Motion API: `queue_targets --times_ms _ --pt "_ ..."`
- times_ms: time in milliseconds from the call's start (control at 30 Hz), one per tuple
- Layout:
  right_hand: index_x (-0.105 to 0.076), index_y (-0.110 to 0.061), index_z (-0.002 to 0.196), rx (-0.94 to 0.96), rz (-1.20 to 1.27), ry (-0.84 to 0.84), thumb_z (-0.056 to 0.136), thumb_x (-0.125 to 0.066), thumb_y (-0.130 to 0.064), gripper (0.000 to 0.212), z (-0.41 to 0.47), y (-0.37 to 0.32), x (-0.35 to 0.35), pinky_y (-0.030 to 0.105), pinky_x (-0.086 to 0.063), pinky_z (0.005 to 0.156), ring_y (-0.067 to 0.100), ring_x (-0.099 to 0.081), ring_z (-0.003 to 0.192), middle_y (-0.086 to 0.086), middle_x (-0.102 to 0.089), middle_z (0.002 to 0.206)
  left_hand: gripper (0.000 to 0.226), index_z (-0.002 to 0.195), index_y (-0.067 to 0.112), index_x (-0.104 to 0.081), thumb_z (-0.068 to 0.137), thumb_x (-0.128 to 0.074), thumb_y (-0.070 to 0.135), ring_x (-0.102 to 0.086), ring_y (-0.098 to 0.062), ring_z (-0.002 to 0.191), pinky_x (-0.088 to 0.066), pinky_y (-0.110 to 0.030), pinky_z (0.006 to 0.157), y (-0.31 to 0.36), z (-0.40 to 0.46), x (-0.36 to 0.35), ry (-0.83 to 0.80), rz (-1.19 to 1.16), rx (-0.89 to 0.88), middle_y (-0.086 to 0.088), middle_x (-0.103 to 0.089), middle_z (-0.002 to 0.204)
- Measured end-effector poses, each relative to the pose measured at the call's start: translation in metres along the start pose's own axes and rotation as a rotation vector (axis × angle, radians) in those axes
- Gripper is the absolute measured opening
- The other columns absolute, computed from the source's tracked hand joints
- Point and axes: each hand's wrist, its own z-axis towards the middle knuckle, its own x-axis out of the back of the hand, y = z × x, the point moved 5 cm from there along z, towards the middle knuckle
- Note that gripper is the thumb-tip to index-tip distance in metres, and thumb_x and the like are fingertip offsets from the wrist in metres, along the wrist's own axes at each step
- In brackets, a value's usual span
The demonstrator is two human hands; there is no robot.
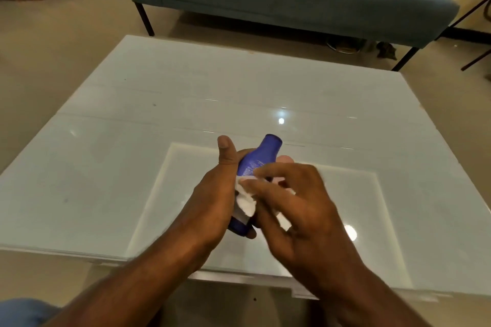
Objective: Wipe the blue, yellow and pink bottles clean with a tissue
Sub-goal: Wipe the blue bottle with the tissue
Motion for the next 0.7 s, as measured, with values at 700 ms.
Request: queue_targets --times_ms 700 --pt "-0.07 -0.028 0.128 -0.532 0.548 0.172 0.097 -0.074 -0.019 0.032 0.007 0.045 0.014 0.018 -0.063 0.083 0.003 -0.072 0.114 -0.011 -0.074 0.125 0.07 0.1 0.032 -0.067 0.07 -0.02 0.074 -0.076 -0.028 0.071 -0.062 -0.037 0.056 -0.007 -0.001 -0.004 -0.003 -0.05 0.143 -0.012 -0.08 0.093"
